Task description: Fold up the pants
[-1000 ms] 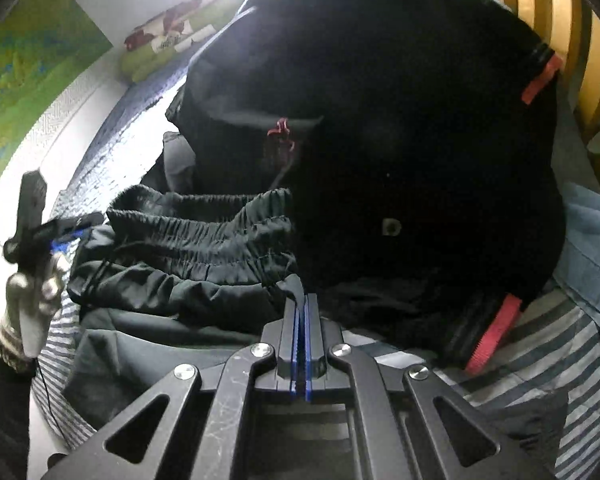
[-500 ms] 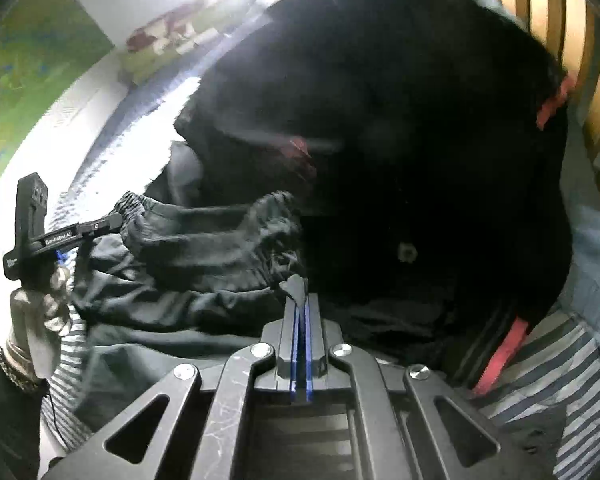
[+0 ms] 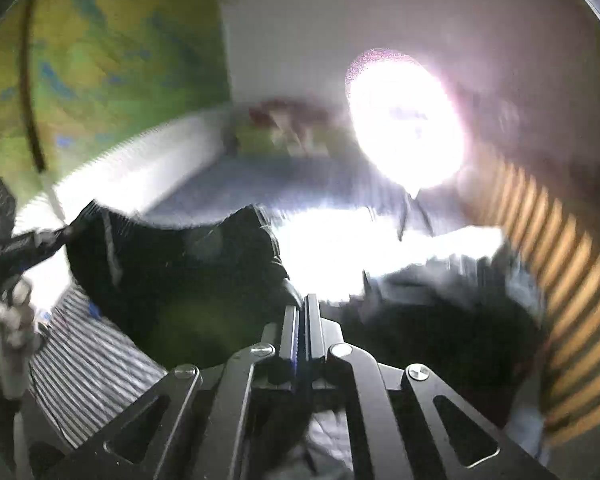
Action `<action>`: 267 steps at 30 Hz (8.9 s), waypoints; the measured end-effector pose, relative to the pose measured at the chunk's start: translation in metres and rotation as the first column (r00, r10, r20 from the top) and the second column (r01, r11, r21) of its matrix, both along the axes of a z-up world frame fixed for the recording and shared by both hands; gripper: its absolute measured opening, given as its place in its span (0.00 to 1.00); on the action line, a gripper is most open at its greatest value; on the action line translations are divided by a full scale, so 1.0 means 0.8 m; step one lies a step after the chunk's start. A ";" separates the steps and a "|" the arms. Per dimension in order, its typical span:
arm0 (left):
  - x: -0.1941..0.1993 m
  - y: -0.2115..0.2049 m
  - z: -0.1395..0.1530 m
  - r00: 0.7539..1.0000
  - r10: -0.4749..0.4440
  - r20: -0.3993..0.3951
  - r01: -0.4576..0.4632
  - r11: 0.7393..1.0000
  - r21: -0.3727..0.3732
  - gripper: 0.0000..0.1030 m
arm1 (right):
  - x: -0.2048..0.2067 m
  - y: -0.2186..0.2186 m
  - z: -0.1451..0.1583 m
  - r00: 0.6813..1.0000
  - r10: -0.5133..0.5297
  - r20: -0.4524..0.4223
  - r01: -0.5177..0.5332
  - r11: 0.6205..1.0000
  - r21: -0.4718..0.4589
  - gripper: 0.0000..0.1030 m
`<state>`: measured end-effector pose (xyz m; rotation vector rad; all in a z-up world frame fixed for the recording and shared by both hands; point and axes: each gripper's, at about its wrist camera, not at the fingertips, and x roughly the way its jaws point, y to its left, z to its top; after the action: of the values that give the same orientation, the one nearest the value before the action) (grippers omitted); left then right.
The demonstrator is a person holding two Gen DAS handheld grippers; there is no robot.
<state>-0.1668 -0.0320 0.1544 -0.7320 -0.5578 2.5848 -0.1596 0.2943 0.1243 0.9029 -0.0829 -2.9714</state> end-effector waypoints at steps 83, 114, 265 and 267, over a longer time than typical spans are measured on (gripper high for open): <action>-0.059 -0.158 -0.295 0.844 0.204 0.496 -0.175 0.979 -0.104 0.05 | 0.044 -0.191 -0.377 0.732 0.359 0.579 -0.612 0.720 0.327 0.55; -0.149 -0.326 -0.297 0.769 0.414 0.487 -0.346 0.910 -0.227 0.63 | -0.135 0.016 -0.285 0.916 -0.089 0.390 -0.011 0.969 0.249 0.50; 0.161 -0.468 -0.359 0.641 0.514 0.570 -0.388 0.858 -0.337 0.71 | 0.079 -0.145 -0.285 0.874 0.212 0.438 -0.267 0.961 0.068 0.41; 0.158 -0.475 -0.375 0.629 0.497 0.598 -0.393 0.867 -0.307 0.71 | 0.056 -0.190 -0.301 0.839 0.289 0.461 -0.360 0.930 0.071 0.41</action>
<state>-0.0401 -0.4120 -0.1460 -1.8184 -0.8490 2.7725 -0.1146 0.1426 -0.1169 1.4387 0.2697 -2.4333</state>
